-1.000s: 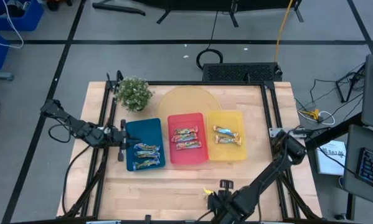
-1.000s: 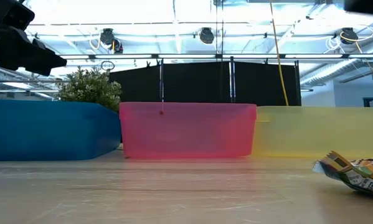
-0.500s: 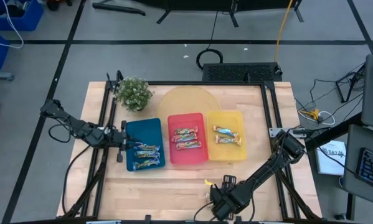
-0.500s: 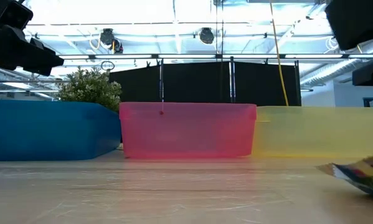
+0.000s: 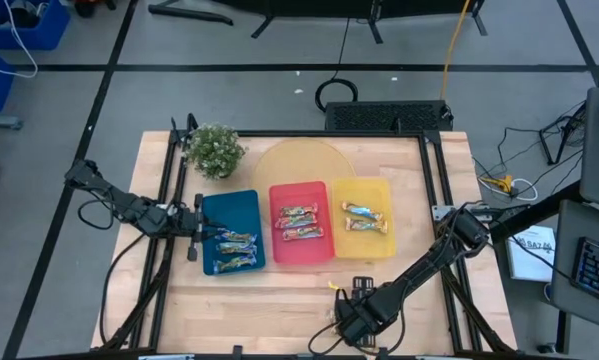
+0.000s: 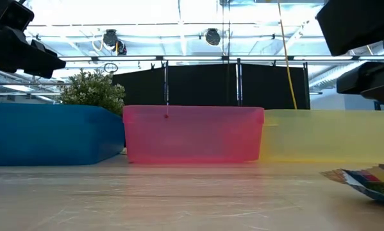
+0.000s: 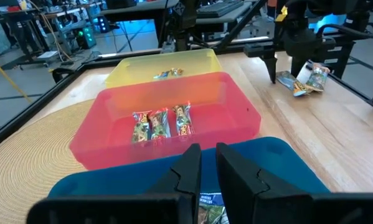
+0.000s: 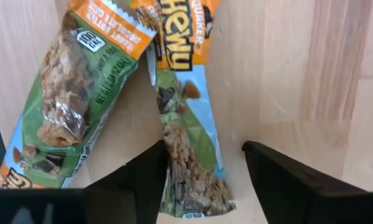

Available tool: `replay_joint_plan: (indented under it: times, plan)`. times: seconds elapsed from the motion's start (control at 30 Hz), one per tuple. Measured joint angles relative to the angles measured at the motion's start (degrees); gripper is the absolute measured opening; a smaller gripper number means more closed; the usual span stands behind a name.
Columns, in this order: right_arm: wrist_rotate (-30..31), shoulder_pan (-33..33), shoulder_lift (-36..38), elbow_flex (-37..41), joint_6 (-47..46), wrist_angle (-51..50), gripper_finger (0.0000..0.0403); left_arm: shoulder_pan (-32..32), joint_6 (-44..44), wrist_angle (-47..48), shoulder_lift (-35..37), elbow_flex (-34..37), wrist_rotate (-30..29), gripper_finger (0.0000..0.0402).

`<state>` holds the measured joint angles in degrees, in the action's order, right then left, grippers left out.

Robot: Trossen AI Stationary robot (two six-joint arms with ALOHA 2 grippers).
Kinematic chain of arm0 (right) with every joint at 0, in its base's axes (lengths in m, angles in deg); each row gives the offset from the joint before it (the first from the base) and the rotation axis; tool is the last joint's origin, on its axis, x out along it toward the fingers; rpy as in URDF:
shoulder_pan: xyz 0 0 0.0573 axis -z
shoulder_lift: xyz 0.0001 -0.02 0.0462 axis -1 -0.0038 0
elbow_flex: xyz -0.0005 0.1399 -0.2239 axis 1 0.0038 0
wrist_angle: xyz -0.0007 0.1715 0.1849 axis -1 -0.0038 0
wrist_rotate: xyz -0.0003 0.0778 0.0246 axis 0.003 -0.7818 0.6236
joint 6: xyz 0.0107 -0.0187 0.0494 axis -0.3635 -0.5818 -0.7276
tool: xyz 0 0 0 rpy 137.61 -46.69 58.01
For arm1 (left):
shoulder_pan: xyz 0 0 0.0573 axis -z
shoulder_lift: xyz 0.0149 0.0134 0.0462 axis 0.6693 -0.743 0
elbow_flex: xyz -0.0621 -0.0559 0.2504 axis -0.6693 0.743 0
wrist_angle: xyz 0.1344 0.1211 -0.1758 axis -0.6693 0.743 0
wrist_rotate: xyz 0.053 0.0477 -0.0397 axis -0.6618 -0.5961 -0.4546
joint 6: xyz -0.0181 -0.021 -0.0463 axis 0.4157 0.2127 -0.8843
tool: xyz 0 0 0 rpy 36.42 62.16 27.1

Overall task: Pick and place Granola Bars by type
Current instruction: Put the yellow granola bar into the yellow bin

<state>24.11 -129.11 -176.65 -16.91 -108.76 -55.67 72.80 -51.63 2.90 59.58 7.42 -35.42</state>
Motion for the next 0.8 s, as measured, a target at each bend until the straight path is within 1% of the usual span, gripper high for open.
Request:
replay_joint_plan:
  times: [0.13, 0.27, 0.43, 0.5, 0.6, 0.73, 0.8]
  plan:
    - [0.28, 0.16, -0.02, 0.02, 1.11, 1.01, 0.0180, -0.02, 0.00, 0.00, 0.01, 0.00, 0.00, 0.0058]
    - [0.24, 1.19, 1.12, 0.07, 1.95, 1.03, 0.0138, 0.00, 0.00, -0.02, -0.01, 0.00, -0.02, 0.0058]
    - [0.65, 3.47, 5.58, 0.41, 2.74, 1.29, 0.0080, -0.01, 0.09, -0.02, 0.01, 0.00, -0.02, 0.0058]
    - [3.19, 4.48, 7.73, 0.69, 3.47, 0.07, 0.0062, 0.00, 0.29, -0.02, -0.01, 0.00, -0.04, 0.0058]
    - [5.77, 5.86, 12.95, 0.25, 4.72, 1.46, 0.0049, 0.00, 0.35, 0.04, 0.01, 0.00, -0.06, 0.0058]
    - [4.85, 7.51, 19.35, 0.35, 8.14, 3.69, 0.0051, -0.01, 0.33, -0.03, 0.01, 0.00, -0.08, 0.0058]
    - [5.56, 8.46, 23.21, 0.37, 10.92, 4.64, 0.0052, 0.00, 0.33, 0.00, -0.01, 0.01, -0.09, 0.0058]
